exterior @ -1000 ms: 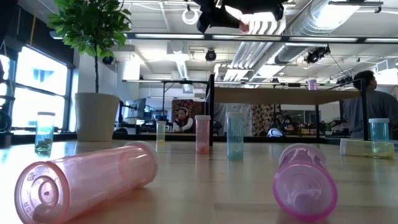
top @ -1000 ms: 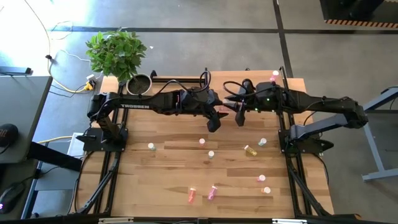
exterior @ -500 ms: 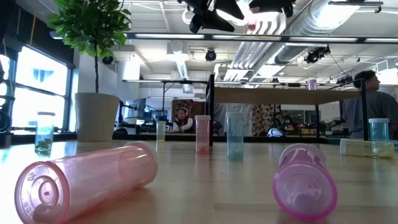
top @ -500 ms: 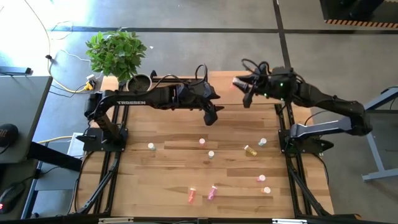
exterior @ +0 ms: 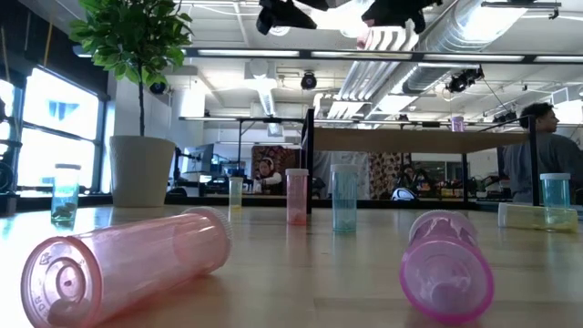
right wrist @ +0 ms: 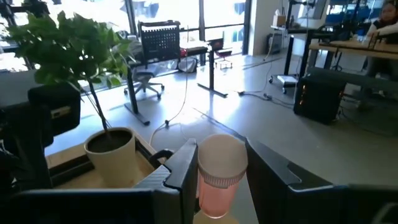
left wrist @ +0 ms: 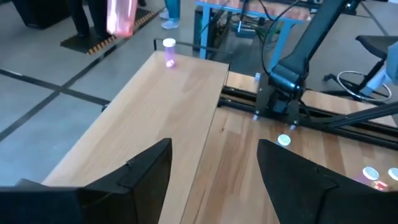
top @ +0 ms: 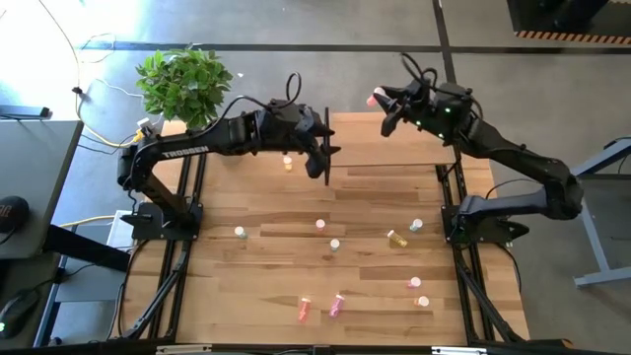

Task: Pick and place medicine bottles onto shelf by color
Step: Put the bottom left pink pill bottle on the shelf

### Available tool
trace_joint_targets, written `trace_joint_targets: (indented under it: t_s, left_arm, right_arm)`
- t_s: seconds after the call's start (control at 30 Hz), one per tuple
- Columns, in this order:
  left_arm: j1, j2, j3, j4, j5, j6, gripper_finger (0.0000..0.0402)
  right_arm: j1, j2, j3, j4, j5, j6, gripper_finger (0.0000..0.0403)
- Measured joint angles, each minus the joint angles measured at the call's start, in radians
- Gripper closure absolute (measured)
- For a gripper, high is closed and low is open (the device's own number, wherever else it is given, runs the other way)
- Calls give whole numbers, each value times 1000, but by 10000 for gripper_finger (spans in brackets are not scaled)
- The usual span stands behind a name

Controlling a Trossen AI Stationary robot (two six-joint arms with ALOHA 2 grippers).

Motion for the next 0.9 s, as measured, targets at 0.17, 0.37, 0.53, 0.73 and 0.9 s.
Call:
trace_joint_targets:
  t_s: [0.17,0.37,0.53,0.73,0.9]
  left_arm:
    - [15,1,-1,-1,39,5,186]
    - [25,-9,-104,120,117,-29,198]
    - [28,-38,-197,209,120,-53,206]
    - [34,-90,-269,265,116,-58,213]
    - [46,-144,-352,331,115,-81,213]
  right_arm:
    - [0,57,0,9,0,-13,304]
    - [0,119,0,15,-1,-16,304]
    - [0,161,0,14,-3,-19,304]
    - [1,214,0,16,-16,-76,304]
    - [1,269,0,26,-18,-105,304]
